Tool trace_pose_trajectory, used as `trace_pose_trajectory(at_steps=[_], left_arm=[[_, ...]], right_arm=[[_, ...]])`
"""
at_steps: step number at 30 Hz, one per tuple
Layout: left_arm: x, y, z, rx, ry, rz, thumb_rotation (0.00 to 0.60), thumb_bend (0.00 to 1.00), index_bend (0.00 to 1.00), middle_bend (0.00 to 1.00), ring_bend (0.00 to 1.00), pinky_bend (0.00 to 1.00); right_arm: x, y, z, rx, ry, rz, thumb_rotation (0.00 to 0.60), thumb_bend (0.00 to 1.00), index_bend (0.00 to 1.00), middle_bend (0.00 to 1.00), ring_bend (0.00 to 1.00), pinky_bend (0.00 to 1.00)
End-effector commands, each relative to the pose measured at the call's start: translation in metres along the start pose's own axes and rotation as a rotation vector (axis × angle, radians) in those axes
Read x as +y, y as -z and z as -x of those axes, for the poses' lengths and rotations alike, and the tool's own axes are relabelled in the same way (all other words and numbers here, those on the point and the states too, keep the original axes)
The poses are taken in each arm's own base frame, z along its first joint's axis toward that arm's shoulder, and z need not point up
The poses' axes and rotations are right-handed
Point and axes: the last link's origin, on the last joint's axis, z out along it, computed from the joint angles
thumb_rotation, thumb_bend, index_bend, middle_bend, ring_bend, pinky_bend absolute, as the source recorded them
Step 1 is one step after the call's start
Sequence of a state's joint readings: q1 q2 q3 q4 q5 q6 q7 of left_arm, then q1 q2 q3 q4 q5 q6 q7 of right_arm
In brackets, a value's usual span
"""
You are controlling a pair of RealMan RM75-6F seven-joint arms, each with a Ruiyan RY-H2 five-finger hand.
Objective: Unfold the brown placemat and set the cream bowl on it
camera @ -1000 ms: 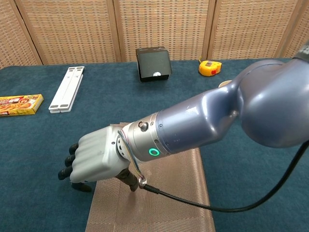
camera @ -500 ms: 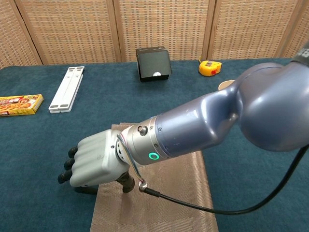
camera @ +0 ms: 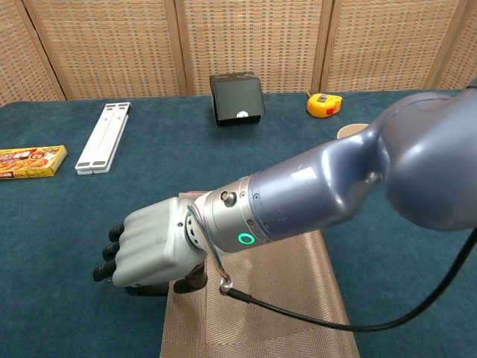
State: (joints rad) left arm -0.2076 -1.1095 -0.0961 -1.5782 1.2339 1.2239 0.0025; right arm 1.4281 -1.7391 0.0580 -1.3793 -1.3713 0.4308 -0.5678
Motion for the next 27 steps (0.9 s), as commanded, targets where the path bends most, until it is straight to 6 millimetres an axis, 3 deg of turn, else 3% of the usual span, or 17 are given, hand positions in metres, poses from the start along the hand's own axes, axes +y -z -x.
trace_pose_trajectory(at_steps=[1, 5, 16, 27], left_arm=[[0.0, 0.0, 0.0, 0.0, 0.0, 0.0, 0.6, 0.0, 0.0, 0.0, 0.0, 0.0], [0.0, 0.0, 0.0, 0.0, 0.0, 0.001, 0.6, 0.0, 0.0, 0.0, 0.0, 0.0], [0.001, 0.001, 0.0, 0.0, 0.0, 0.004, 0.6, 0.0, 0.0, 0.0, 0.0, 0.0], [0.001, 0.0, 0.001, -0.006, -0.004, 0.005, 0.6, 0.0, 0.0, 0.0, 0.0, 0.0]], right_arm=[[0.0, 0.001, 0.0, 0.001, 0.0, 0.0, 0.6, 0.64, 0.54, 0.0, 0.0, 0.0], [0.0, 0.002, -0.001, 0.007, 0.0, 0.001, 0.6, 0.66, 0.56, 0.0, 0.0, 0.0], [-0.001, 0.01, 0.003, 0.006, 0.0, -0.001, 0.6, 0.85, 0.6, 0.0, 0.0, 0.0], [0.003, 0.016, 0.008, 0.001, -0.015, 0.008, 0.6, 0.88, 0.74, 0.0, 0.0, 0.0]])
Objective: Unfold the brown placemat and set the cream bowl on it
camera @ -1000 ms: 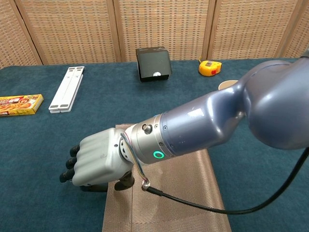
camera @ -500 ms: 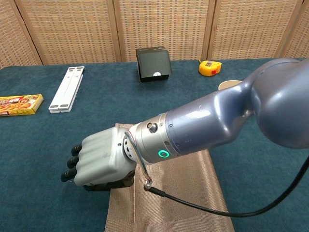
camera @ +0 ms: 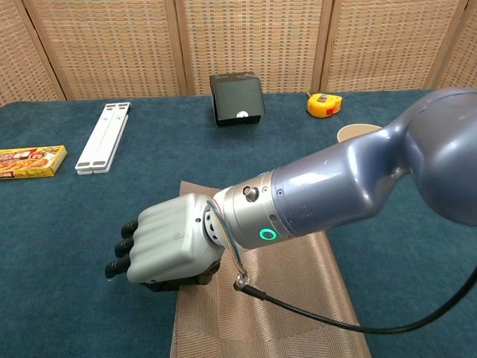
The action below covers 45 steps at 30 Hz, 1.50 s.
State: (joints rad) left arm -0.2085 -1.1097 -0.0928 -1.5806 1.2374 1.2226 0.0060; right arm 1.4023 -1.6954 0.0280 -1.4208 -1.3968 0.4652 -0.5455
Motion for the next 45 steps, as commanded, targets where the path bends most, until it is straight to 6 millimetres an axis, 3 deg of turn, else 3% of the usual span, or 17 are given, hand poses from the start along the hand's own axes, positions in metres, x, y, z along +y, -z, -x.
trace_pose_trajectory(at_steps=[1, 14, 21, 28, 36, 38, 45], left_arm=[[0.0, 0.0, 0.0, -0.002, -0.001, 0.0, 0.6, 0.0, 0.0, 0.0, 0.0, 0.0], [0.002, 0.0, 0.002, -0.006, -0.005, 0.0, 0.6, 0.0, 0.0, 0.0, 0.0, 0.0], [0.003, -0.001, 0.004, -0.014, -0.008, 0.005, 0.6, 0.0, 0.0, 0.0, 0.0, 0.0], [0.006, 0.002, 0.006, -0.019, -0.016, 0.018, 0.6, 0.0, 0.0, 0.0, 0.0, 0.0], [0.011, 0.007, 0.006, -0.008, -0.023, 0.04, 0.6, 0.0, 0.0, 0.0, 0.0, 0.0], [0.012, 0.009, 0.004, 0.005, -0.02, 0.044, 0.6, 0.0, 0.0, 0.0, 0.0, 0.0], [0.011, 0.013, -0.003, 0.035, -0.002, 0.046, 0.6, 0.0, 0.0, 0.0, 0.0, 0.0]], right_arm=[[0.002, 0.002, 0.002, -0.001, -0.004, 0.004, 0.6, 0.88, 0.75, 0.0, 0.0, 0.0], [0.005, 0.011, 0.005, 0.052, 0.012, 0.028, 0.6, 0.85, 0.77, 0.0, 0.0, 0.0], [0.013, 0.029, 0.006, 0.07, -0.003, 0.055, 0.6, 0.84, 0.78, 0.0, 0.0, 0.0], [0.028, 0.074, 0.004, 0.099, -0.004, 0.126, 0.6, 0.84, 0.79, 0.0, 0.0, 0.0], [0.041, 0.139, 0.016, 0.094, -0.027, 0.254, 0.6, 0.84, 0.79, 0.0, 0.0, 0.0], [0.044, 0.167, 0.024, 0.087, -0.043, 0.31, 0.6, 0.84, 0.79, 0.0, 0.0, 0.0], [0.039, 0.224, 0.053, 0.062, -0.089, 0.423, 0.6, 0.84, 0.79, 0.0, 0.0, 0.0]])
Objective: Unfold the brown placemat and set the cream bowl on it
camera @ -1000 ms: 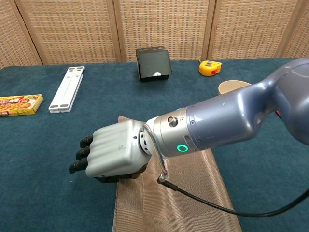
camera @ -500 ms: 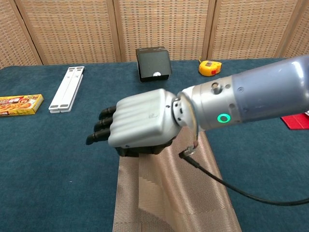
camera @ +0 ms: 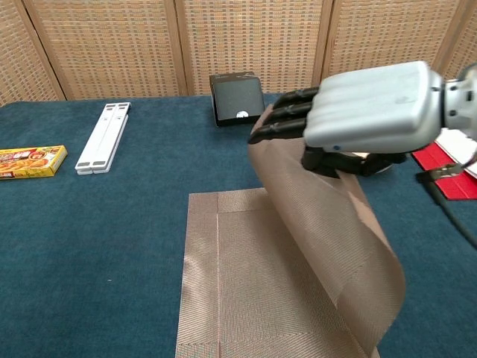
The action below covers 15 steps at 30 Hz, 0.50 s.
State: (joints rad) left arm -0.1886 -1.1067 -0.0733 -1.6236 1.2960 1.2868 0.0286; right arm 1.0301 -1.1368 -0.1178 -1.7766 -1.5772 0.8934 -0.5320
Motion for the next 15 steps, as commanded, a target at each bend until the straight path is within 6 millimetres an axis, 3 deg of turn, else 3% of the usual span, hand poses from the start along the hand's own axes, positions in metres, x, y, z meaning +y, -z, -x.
trace_pose_trajectory(at_steps=[1, 8, 15], left_arm=[[-0.001, 0.001, -0.003, 0.012, 0.008, -0.001, 0.6, 0.0, 0.0, 0.0, 0.0, 0.0], [-0.002, 0.005, -0.008, 0.031, 0.018, 0.003, 0.6, 0.0, 0.0, 0.0, 0.0, 0.0], [0.0, 0.009, -0.009, 0.039, 0.018, 0.012, 0.6, 0.0, 0.0, 0.0, 0.0, 0.0]], right_arm=[[0.004, 0.031, 0.016, -0.01, -0.033, 0.053, 0.6, 0.84, 0.79, 0.0, 0.0, 0.0], [0.016, 0.079, 0.054, -0.051, -0.081, 0.149, 0.6, 0.84, 0.79, 0.0, 0.0, 0.0], [0.024, 0.111, 0.081, -0.097, -0.093, 0.189, 0.6, 0.84, 0.79, 0.0, 0.0, 0.0]])
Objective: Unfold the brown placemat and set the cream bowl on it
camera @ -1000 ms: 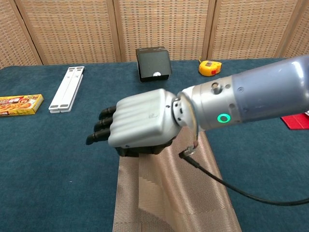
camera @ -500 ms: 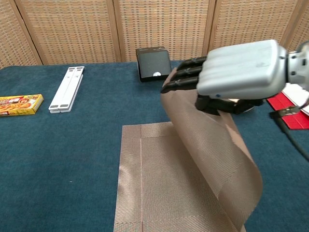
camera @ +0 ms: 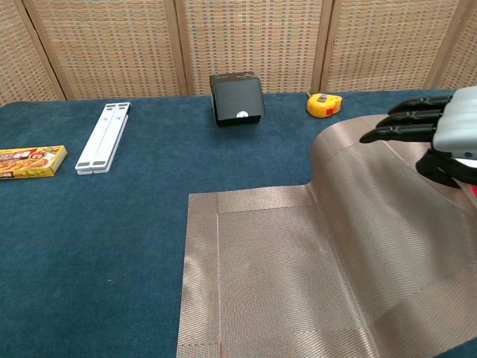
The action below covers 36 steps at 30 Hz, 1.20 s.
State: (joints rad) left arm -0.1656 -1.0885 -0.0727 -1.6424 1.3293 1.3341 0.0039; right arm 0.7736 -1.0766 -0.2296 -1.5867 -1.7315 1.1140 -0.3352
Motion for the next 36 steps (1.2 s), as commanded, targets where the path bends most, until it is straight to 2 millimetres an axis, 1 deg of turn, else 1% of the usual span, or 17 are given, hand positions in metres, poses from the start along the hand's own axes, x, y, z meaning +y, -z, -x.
trace_pose_trajectory(at_steps=[1, 5, 9, 11, 12, 13, 14, 15, 16, 20, 25, 26, 27, 30, 32, 34, 36], left_arm=[[0.0, 0.001, 0.0, 0.002, 0.001, 0.001, 0.6, 0.0, 0.0, 0.0, 0.0, 0.0], [0.0, 0.002, -0.001, 0.005, 0.0, 0.002, 0.6, 0.0, 0.0, 0.0, 0.0, 0.0], [0.001, 0.003, 0.0, 0.005, -0.002, 0.004, 0.6, 0.0, 0.0, 0.0, 0.0, 0.0], [0.001, 0.003, 0.0, 0.005, -0.002, 0.005, 0.6, 0.0, 0.0, 0.0, 0.0, 0.0], [0.001, 0.003, 0.0, 0.005, -0.003, 0.005, 0.6, 0.0, 0.0, 0.0, 0.0, 0.0], [0.001, 0.003, 0.0, 0.006, -0.003, 0.006, 0.6, 0.0, 0.0, 0.0, 0.0, 0.0], [0.001, 0.003, 0.0, 0.007, -0.004, 0.005, 0.6, 0.0, 0.0, 0.0, 0.0, 0.0], [0.001, 0.003, 0.0, 0.006, -0.005, 0.005, 0.6, 0.0, 0.0, 0.0, 0.0, 0.0], [0.001, 0.003, 0.0, 0.006, -0.005, 0.004, 0.6, 0.0, 0.0, 0.0, 0.0, 0.0], [0.001, 0.002, 0.0, 0.002, -0.008, 0.008, 0.6, 0.0, 0.0, 0.0, 0.0, 0.0], [0.005, 0.0, 0.002, -0.005, -0.014, 0.03, 0.6, 0.0, 0.0, 0.0, 0.0, 0.0], [0.01, -0.002, 0.004, -0.009, -0.019, 0.062, 0.6, 0.0, 0.0, 0.0, 0.0, 0.0], [0.013, -0.003, 0.005, -0.01, -0.022, 0.081, 0.6, 0.0, 0.0, 0.0, 0.0, 0.0], [0.023, -0.008, 0.007, -0.003, -0.038, 0.146, 0.6, 0.0, 0.0, 0.0, 0.0, 0.0], [0.035, -0.015, 0.008, 0.007, -0.064, 0.217, 0.6, 0.0, 0.0, 0.0, 0.0, 0.0], [0.06, -0.03, 0.014, 0.004, -0.095, 0.352, 0.6, 0.0, 0.0, 0.0, 0.0, 0.0], [0.082, -0.041, 0.022, -0.037, -0.116, 0.472, 0.6, 0.0, 0.0, 0.0, 0.0, 0.0]], right_arm=[[0.007, 0.016, 0.015, -0.027, 0.002, 0.02, 0.6, 0.84, 0.79, 0.0, 0.0, 0.0], [0.011, 0.026, 0.031, -0.051, -0.012, 0.04, 0.6, 0.83, 0.79, 0.0, 0.0, 0.0], [0.011, 0.029, 0.043, -0.065, -0.014, 0.045, 0.6, 0.83, 0.78, 0.0, 0.0, 0.0], [0.01, 0.029, 0.047, -0.069, -0.02, 0.048, 0.6, 0.77, 0.73, 0.0, 0.0, 0.0], [0.009, 0.029, 0.049, -0.071, -0.025, 0.051, 0.6, 0.65, 0.59, 0.0, 0.0, 0.0], [0.008, 0.029, 0.051, -0.073, -0.027, 0.053, 0.6, 0.44, 0.37, 0.0, 0.0, 0.0], [0.01, 0.032, 0.052, -0.07, -0.022, 0.09, 0.6, 0.29, 0.23, 0.0, 0.0, 0.0], [0.009, 0.033, 0.051, -0.059, -0.024, 0.107, 0.6, 0.11, 0.07, 0.0, 0.0, 0.0], [0.008, 0.034, 0.048, -0.045, -0.031, 0.128, 0.6, 0.01, 0.0, 0.0, 0.0, 0.0], [0.009, 0.044, 0.04, -0.02, -0.051, 0.177, 0.6, 0.0, 0.0, 0.0, 0.0, 0.0], [0.015, 0.064, 0.028, 0.025, -0.073, 0.243, 0.6, 0.0, 0.0, 0.0, 0.0, 0.0], [0.022, 0.075, 0.025, 0.058, -0.1, 0.304, 0.6, 0.0, 0.0, 0.0, 0.0, 0.0], [0.024, 0.08, 0.025, 0.074, -0.121, 0.335, 0.6, 0.0, 0.0, 0.0, 0.0, 0.0], [0.031, 0.09, 0.03, 0.114, -0.189, 0.415, 0.6, 0.0, 0.0, 0.0, 0.0, 0.0], [0.035, 0.096, 0.037, 0.13, -0.241, 0.472, 0.6, 0.0, 0.0, 0.0, 0.0, 0.0], [0.039, 0.104, 0.046, 0.157, -0.294, 0.557, 0.6, 0.0, 0.0, 0.0, 0.0, 0.0], [0.037, 0.107, 0.052, 0.198, -0.357, 0.61, 0.6, 0.0, 0.0, 0.0, 0.0, 0.0]])
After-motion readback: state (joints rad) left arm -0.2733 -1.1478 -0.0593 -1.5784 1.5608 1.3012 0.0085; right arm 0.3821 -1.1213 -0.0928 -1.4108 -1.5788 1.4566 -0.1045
